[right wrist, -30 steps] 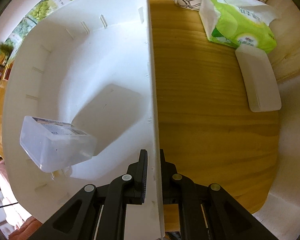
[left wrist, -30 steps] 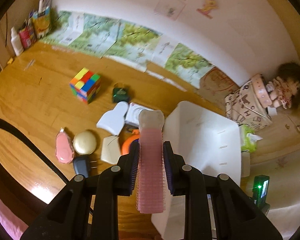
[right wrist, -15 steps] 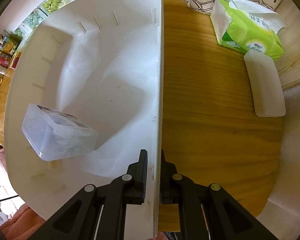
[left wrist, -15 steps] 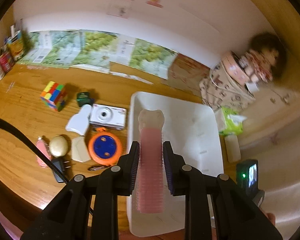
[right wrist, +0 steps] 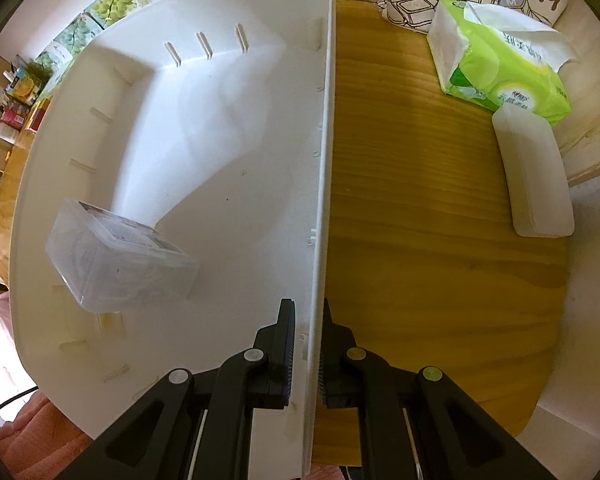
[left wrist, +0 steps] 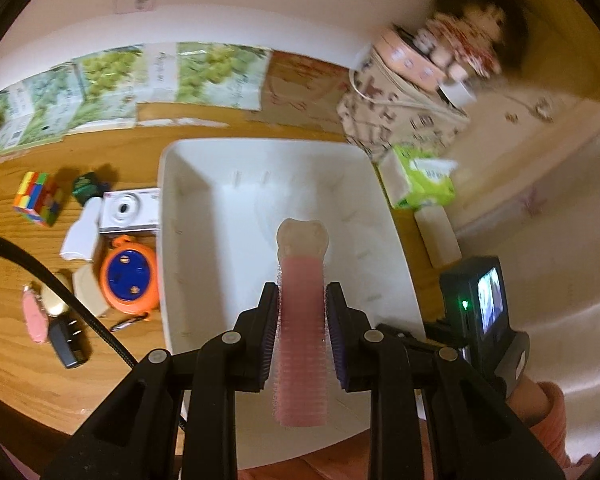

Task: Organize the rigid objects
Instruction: 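Carry the pink roller over the tray and open the left tool, then withdraw the left tool from the tray toward the table items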

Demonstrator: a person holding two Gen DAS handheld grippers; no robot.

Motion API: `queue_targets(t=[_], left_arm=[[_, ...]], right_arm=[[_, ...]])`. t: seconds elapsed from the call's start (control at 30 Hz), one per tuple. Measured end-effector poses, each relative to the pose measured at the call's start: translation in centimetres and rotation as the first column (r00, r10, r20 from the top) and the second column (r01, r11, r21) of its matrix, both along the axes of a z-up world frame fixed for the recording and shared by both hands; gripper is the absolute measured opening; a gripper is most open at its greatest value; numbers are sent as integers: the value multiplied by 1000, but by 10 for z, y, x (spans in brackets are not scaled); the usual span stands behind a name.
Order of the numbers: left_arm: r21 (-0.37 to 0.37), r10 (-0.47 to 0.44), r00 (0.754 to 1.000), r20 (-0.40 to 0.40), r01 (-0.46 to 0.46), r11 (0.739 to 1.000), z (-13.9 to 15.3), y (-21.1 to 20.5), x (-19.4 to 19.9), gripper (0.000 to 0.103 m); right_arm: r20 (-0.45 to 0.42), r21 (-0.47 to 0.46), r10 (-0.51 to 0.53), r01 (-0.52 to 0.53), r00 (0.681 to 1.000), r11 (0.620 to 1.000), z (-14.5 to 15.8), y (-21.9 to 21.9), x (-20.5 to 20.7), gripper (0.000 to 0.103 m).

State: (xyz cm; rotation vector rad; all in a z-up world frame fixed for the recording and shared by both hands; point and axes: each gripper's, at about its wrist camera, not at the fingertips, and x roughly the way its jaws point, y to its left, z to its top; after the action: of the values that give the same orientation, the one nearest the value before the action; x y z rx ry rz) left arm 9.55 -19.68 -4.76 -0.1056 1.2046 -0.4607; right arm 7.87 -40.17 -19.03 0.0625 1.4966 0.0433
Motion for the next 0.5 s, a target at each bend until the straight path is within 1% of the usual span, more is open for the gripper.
queue_targets(t=[0.13, 0.23, 0.27, 0.3, 0.33, 0.4, 0.5], left_arm=[[-1, -51, 999, -18, 51, 999, -6, -12, -3, 26], [18, -74, 997, -21, 74, 997, -7, -17, -4, 29], [20, -78, 997, -21, 78, 997, -8, -17, -4, 32], [19, -80, 997, -19, 80, 997, -7, -17, -4, 39], [16, -78, 997, -9, 78, 997, -5, -16, -4, 42], [18, -74, 997, 11, 74, 997, -2, -14, -5, 53], [22, -61, 997, 49, 60, 998, 5, -7, -5, 64]], right_arm=[[3, -7, 0, 0, 1000, 1000, 0, -2, -1, 10], [3, -11, -4, 4, 1000, 1000, -2, -1, -3, 10], [2, -11, -7, 7, 1000, 1000, -1, -2, -2, 10], [2, -10, -10, 10, 1000, 1000, -1, -2, -2, 10], [2, -10, -13, 13, 1000, 1000, 1, -2, -1, 10], [1, -11, -17, 17, 1000, 1000, 0, -2, -1, 10], [-1, -9, -26, 26, 1000, 1000, 1, -4, 0, 10]])
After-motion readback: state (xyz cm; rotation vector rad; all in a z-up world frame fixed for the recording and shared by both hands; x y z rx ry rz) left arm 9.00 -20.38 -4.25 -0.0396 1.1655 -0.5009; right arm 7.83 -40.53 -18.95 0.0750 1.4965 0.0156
